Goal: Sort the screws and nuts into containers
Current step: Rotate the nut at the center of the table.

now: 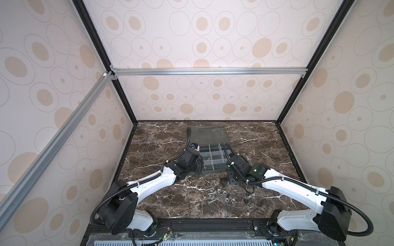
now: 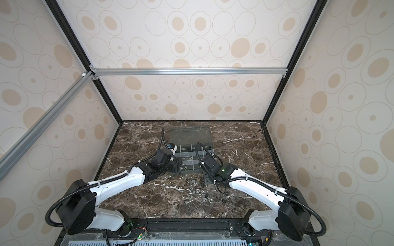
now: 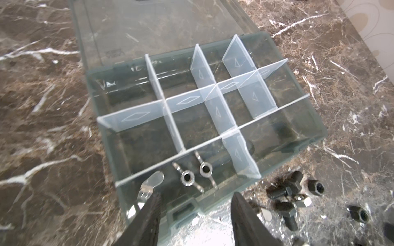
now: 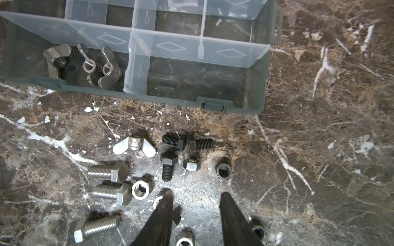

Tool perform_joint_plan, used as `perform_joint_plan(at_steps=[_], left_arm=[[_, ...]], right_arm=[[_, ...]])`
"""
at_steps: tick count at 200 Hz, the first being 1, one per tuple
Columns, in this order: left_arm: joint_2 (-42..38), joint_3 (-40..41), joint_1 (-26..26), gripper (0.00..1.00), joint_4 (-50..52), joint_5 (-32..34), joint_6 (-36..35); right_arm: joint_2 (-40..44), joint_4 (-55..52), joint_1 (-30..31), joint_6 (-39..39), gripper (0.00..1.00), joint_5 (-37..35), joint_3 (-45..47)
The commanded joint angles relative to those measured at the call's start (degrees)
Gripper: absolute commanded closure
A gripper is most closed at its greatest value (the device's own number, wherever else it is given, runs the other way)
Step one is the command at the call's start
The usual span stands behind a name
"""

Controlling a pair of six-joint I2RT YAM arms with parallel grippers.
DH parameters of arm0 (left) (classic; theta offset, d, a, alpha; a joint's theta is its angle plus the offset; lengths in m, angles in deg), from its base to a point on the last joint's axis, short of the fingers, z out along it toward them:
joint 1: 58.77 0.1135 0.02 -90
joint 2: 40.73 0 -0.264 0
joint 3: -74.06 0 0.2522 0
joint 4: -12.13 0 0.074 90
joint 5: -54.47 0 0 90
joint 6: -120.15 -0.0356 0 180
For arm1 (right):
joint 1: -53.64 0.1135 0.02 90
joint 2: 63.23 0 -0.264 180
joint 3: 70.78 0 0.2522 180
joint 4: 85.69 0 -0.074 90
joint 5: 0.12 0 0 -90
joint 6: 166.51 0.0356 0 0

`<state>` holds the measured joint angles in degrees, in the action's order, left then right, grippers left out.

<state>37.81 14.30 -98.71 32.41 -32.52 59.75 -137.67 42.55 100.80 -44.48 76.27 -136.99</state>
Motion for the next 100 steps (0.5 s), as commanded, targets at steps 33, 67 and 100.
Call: perform_joint_plan(at_steps=[33,67,100], left_arm=[[-9.2,8.8,1.3,0.45,1.1,0.9,3.9],[-13.9,13.3,1.5,0.44,1.2,1.3,6.1],[-16.4,15.3,1.6,0.44,2.7,1.5,7.6]], right_arm=[[-6.2,2.3,0.7,0.0,0.60,3.5,-3.1],[-9.9,2.8,1.6,-1.3,0.60,4.6,-5.0],[-11.6,4.0,1.6,-4.1,0.60,5.4,-5.6]])
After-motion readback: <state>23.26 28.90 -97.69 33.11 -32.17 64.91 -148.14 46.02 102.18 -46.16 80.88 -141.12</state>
